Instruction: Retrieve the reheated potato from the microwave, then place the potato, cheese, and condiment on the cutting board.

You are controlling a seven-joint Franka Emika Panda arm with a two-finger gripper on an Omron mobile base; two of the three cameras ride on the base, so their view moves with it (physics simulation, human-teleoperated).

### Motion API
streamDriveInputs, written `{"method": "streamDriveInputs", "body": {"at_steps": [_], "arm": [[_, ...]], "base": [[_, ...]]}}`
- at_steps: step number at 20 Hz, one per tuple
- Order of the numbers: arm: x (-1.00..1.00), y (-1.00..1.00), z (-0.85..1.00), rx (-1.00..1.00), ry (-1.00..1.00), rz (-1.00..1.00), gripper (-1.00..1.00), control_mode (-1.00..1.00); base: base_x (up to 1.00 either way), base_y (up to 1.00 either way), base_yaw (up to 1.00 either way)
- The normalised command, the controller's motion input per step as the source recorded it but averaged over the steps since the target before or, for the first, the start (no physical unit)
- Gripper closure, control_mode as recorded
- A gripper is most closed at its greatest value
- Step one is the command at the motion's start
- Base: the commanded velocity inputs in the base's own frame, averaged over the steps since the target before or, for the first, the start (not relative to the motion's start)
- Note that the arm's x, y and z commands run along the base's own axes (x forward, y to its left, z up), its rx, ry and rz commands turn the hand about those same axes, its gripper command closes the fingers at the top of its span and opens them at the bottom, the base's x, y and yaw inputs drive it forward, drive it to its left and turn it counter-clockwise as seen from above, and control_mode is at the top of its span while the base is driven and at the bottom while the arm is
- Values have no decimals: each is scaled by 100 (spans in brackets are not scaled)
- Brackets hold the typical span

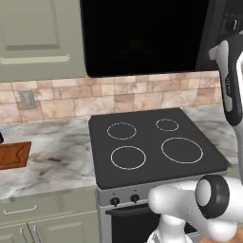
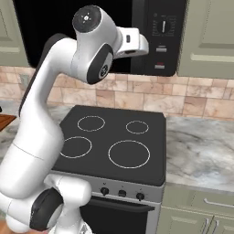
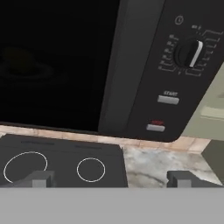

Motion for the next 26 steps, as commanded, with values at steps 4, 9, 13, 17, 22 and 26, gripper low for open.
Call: {"method": "streamDriveInputs", "body": {"at_steps": [4, 9, 13, 17, 22, 26], "arm": [[17, -5, 27, 0, 0, -6, -100, -100], [19, 0, 7, 1, -1, -13, -100, -100], [17, 2, 0, 9, -1, -10, -100, -100], [22, 0, 4, 13, 0, -7, -100, -100], [29, 0, 11, 19, 0, 0, -100, -100], [45, -2, 5, 12, 0, 0, -100, -100]], "base": [[0, 0, 0], [0, 0, 0], [0, 0, 0], [0, 0, 0], [0, 0, 0], [0, 0, 0]]}}
